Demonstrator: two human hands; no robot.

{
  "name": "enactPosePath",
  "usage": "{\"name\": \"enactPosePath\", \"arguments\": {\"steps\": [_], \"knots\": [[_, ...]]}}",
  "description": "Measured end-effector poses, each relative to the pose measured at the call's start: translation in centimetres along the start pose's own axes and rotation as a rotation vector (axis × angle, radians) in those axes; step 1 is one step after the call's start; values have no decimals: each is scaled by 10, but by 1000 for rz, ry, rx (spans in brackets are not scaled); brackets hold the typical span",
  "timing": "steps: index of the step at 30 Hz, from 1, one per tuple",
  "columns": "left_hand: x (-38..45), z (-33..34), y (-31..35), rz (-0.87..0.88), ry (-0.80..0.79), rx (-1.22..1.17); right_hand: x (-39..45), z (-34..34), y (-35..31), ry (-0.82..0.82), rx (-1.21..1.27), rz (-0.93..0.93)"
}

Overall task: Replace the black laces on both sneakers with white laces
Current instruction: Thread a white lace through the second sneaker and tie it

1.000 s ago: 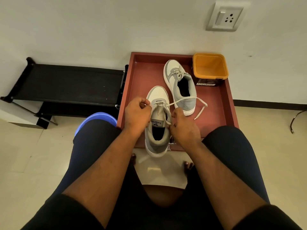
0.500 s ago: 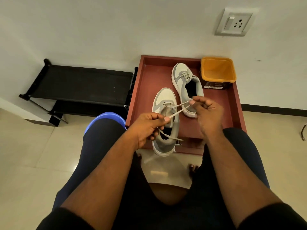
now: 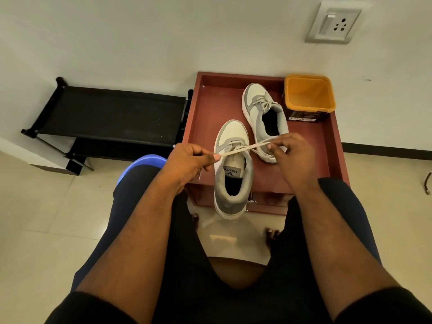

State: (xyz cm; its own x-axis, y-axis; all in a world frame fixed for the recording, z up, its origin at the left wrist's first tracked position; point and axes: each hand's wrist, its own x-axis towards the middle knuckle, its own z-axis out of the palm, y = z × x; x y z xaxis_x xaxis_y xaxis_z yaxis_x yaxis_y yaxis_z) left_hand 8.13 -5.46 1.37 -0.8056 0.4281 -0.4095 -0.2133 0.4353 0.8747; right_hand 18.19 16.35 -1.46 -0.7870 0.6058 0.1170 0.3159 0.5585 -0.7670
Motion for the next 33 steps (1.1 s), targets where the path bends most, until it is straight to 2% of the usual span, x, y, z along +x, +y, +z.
{"name": "enactPosePath", "arguments": {"steps": [1,3,6,7,10,12,14,15,18,20,22,24,27,31,33], "knots": [[0,-1,1,12,12,4,1,-3,2,8,-66,12],[-2,3,6,36,-10,19,-3,-1,-3,-132,-83,-86],[-7,17,10,78,-117,37,-20,18,-24,-400,122,-212],[-7,18,10,86,-126,48,-24,23,-28,-407,186,-190],[-1,11,6,73,-69,62,-18,20,-20,-242,253,-33],[4,8,3,64,-51,90,-10,12,-12,-205,70,-77],[6,11,2,86,-73,104,-11,12,-13,-275,-134,-175],[6,14,2,101,-92,110,-13,16,-14,-320,-149,-226],[6,22,5,127,-121,130,-20,32,-20,-405,156,-207],[11,23,2,118,-36,100,-18,35,-23,-338,289,-125],[22,25,-3,143,121,123,-12,35,-22,-219,294,-57],[33,30,-8,179,181,263,-4,36,-19,-145,241,-24],[41,44,-7,169,65,353,8,48,-20,-97,156,6],[54,53,-11,146,26,430,20,67,-22,-202,-24,3],[58,50,-13,77,25,330,24,74,-21,-228,-126,-2]]}}
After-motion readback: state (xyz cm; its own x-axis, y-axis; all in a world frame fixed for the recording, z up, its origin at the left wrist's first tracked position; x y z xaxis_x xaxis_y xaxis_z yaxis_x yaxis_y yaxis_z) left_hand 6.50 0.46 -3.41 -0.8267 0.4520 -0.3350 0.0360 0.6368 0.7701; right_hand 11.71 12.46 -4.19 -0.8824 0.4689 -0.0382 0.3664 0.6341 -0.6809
